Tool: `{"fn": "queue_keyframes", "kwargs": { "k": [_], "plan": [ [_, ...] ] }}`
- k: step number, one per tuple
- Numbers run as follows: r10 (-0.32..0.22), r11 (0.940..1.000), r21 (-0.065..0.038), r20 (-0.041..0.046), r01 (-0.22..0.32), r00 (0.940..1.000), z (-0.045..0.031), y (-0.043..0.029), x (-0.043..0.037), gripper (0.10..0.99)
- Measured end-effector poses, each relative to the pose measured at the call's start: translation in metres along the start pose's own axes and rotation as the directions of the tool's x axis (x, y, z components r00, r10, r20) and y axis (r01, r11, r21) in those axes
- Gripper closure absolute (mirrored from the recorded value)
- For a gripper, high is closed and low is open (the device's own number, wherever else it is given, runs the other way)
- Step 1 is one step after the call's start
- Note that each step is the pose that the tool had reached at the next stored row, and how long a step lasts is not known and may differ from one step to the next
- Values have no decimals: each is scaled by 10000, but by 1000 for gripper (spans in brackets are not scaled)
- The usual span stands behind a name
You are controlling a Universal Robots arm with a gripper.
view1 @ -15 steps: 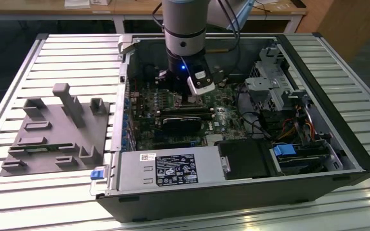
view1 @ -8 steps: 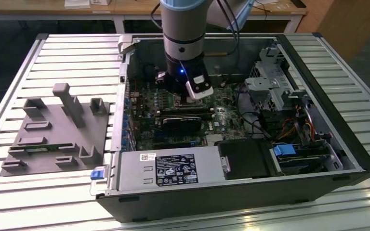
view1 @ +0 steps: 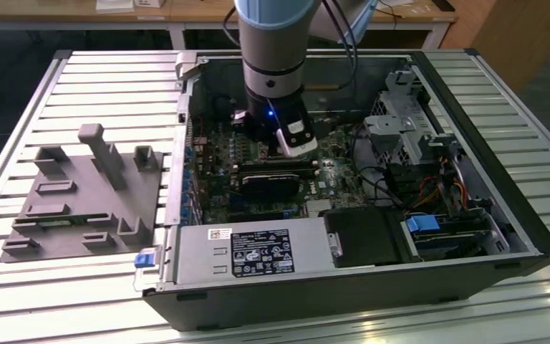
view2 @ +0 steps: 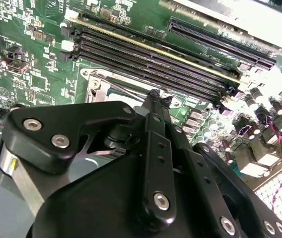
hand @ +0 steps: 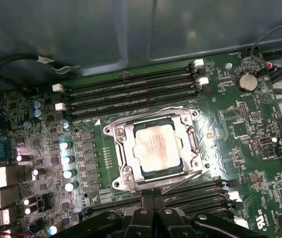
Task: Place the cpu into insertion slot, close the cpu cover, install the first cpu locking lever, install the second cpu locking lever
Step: 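Install the second cpu locking lever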
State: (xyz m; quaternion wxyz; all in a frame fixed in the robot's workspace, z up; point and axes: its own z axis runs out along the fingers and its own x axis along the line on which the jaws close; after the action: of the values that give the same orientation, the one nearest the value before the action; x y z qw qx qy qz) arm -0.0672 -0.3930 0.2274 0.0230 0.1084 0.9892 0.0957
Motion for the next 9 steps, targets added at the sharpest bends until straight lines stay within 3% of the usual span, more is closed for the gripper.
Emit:
{"fn": "queue_keyframes", "kwargs": {
  "k": [9],
  "plan": [
    [23, 9981, -620, -137, -31, 9999, 34, -113, 18, 984]
  ]
}}
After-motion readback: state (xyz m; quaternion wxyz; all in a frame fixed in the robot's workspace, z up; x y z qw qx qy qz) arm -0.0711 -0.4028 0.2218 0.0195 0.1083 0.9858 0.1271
